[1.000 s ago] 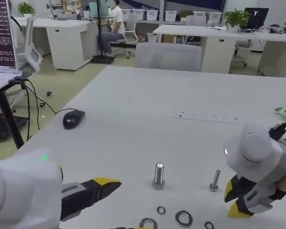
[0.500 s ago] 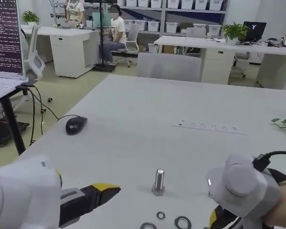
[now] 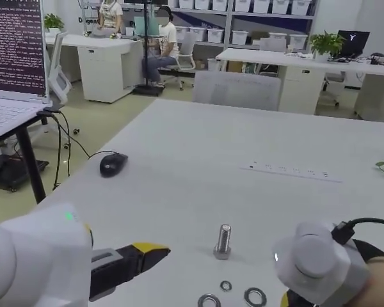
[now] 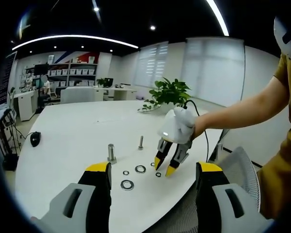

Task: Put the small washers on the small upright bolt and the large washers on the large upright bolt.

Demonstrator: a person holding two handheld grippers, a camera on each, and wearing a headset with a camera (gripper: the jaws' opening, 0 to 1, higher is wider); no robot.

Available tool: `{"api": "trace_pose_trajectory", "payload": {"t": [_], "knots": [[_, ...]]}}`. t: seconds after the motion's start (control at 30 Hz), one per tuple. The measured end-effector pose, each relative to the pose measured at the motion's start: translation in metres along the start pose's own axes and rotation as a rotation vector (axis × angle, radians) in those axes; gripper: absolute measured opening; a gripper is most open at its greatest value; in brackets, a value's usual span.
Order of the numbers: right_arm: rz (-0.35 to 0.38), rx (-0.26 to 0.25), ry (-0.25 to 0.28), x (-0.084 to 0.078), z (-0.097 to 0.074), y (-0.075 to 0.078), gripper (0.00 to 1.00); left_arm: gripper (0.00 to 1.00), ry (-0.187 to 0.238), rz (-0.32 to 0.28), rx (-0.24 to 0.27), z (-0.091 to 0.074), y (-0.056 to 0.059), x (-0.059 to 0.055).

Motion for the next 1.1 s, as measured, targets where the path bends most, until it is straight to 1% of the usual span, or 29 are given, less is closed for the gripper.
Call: {"api": "trace_pose_trajectory", "payload": {"t": [0.27,0.33,0.37,0.4,0.47,0.7,0.77,0.9,1.1], "knots": [[-0.007,0.011,-0.013,0.0012,0.0059,-0.0007,0.24,0.70,0.000,-0.005,0.005,-0.0019,-0.0017,-0.0023],[-0.019,0.011,-0.025,0.0000,0.0081,-0.0018,0.23,0.70,0.003,-0.006,0.007,-0.0023,-0.0023,-0.0026],[-0.019,0.008,-0.014,0.0010,0.0071,-0.0004,0.23,0.70,0.005,-0.009,0.008,-0.0024,-0.0028,-0.0029],[-0.007,0.011,-0.014,0.0010,0.0071,-0.0002,0.23,0.70,0.005,-0.010,0.008,-0.0025,-0.0031,-0.0031],[-0.022,0.004,-0.016,0.0007,0.0072,0.0010,0.21,0.70,0.003,-0.009,0.008,-0.0021,-0.0033,-0.0030],[-0.036,-0.009,-0.015,0.0009,0.0070,-0.0018,0.20,0.70,0.008,-0.012,0.008,-0.0001,-0.0042,-0.0025],[-0.048,-0.009,-0.017,0.0012,0.0070,-0.0028,0.19,0.70,0.008,-0.013,0.008,0.0006,-0.0040,-0.0026],[-0.047,-0.006,-0.022,0.0015,0.0070,-0.0015,0.19,0.70,0.013,-0.013,0.006,0.0006,-0.0026,-0.0019],[-0.054,-0.004,-0.028,0.0018,0.0070,-0.0015,0.19,0.70,0.009,-0.009,0.011,-0.0006,-0.0022,-0.0019]]}}
Point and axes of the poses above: the centre of the closed fingertips' face, and the gripper's own axes: z roughly forward along the fingers, y roughly to its right, x roughly out of its top, the point moved 8 cm from there along -z, roughly backward along the fingers, and after that the axes turned 4 degrees about -x, right-handed, at the moved point
